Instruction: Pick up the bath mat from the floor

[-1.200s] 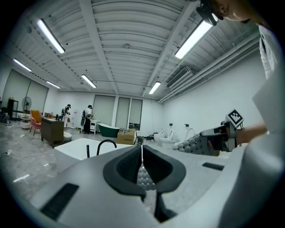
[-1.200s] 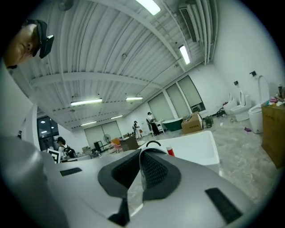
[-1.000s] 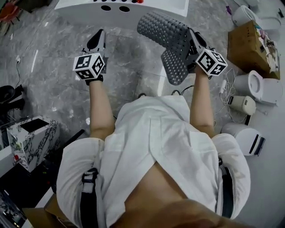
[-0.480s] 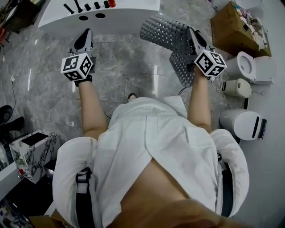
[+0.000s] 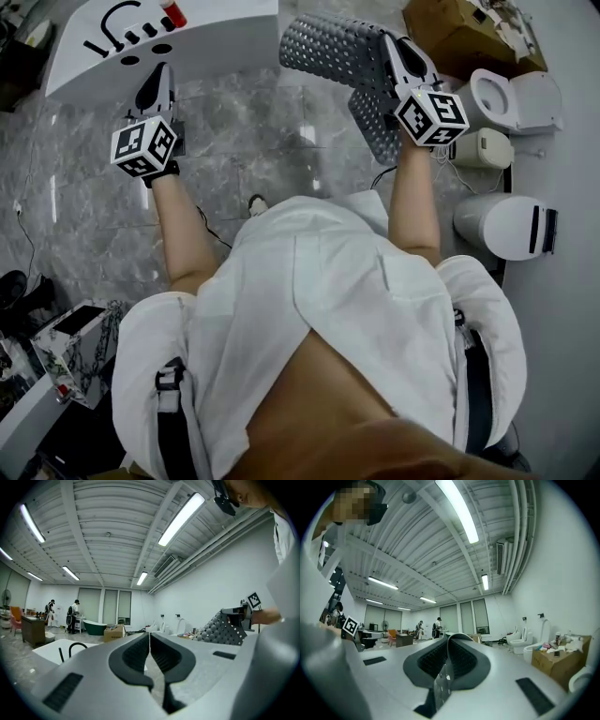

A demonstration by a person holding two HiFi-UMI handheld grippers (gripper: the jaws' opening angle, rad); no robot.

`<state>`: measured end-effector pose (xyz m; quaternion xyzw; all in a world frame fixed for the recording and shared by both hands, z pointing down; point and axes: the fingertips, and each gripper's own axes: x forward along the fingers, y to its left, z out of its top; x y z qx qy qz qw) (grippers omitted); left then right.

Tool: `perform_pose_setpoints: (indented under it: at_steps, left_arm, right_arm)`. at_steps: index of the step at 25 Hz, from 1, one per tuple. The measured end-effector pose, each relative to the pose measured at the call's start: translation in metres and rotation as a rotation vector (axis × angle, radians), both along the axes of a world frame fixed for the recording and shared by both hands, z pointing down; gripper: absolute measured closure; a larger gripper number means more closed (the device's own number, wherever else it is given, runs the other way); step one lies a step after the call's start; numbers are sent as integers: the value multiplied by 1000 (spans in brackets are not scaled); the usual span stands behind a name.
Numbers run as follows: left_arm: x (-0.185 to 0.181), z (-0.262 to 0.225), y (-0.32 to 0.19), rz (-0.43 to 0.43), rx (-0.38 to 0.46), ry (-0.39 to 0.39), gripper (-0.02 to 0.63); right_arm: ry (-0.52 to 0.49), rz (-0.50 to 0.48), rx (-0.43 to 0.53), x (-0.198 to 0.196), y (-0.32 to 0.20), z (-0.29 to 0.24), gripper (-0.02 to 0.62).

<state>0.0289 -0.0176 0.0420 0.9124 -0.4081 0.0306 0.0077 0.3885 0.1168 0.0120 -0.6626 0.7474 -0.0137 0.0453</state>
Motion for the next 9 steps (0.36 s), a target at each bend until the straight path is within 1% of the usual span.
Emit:
perform_pose_setpoints:
  at_steps: [4, 9]
  left_arm:
    - [31, 3, -1, 21, -6, 2, 591]
    - [61, 7, 0, 50, -9, 5, 591]
  right_arm:
    - [47, 11, 30, 21, 10, -8, 561]
    - [64, 15, 65, 38, 18, -15, 561]
